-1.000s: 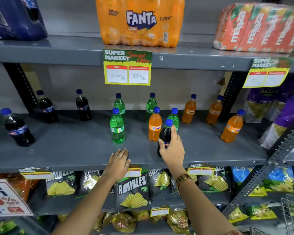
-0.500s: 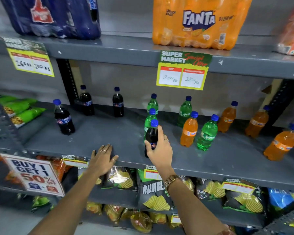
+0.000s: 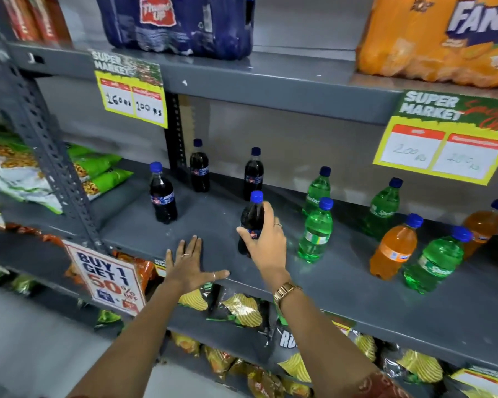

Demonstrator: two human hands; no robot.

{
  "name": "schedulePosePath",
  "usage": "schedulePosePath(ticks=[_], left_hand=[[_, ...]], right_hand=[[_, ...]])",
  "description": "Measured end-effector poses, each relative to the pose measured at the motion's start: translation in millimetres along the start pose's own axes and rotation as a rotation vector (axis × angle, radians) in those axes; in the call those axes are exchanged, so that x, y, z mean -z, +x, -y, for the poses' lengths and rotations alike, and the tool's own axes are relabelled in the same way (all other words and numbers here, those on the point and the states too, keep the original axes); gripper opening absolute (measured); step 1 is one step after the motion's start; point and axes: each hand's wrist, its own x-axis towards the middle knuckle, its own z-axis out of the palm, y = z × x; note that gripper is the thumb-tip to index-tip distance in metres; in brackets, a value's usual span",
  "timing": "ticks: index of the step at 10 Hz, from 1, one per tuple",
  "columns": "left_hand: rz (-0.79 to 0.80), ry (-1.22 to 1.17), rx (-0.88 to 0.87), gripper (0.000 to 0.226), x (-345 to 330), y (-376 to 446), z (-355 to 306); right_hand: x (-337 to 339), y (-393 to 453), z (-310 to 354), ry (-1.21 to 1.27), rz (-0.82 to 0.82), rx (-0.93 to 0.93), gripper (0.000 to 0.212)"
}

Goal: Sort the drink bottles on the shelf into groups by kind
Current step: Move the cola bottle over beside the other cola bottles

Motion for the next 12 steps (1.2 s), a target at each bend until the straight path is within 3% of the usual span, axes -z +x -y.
schedulePosePath(ticks=[7, 9, 10, 11, 12], left_hand=[[-0.004, -0.006, -0.002, 0.12, -2, 3, 5], [0.022, 0.077, -0.001, 0.111, 1, -4, -1], [-0.02, 0.099, -0.036, 0.094, 1, -14, -13], [-0.055, 0.12, -0.078, 0.079, -3, -22, -26], [-0.056, 0.118, -0.164, 0.063, -12, -33, -51]], right_hand=[[-38, 34, 17, -0.074, 0.023, 0.034, 0.074], [-26, 35, 22, -0.036, 0.096, 0.036, 0.089], [-5, 30, 20, 0.034, 0.018, 0.083, 0.079], [13, 26, 16, 0.04, -0.126, 0.148, 0.056], [46, 19, 2, -0.014, -0.364, 0.223, 0.029]])
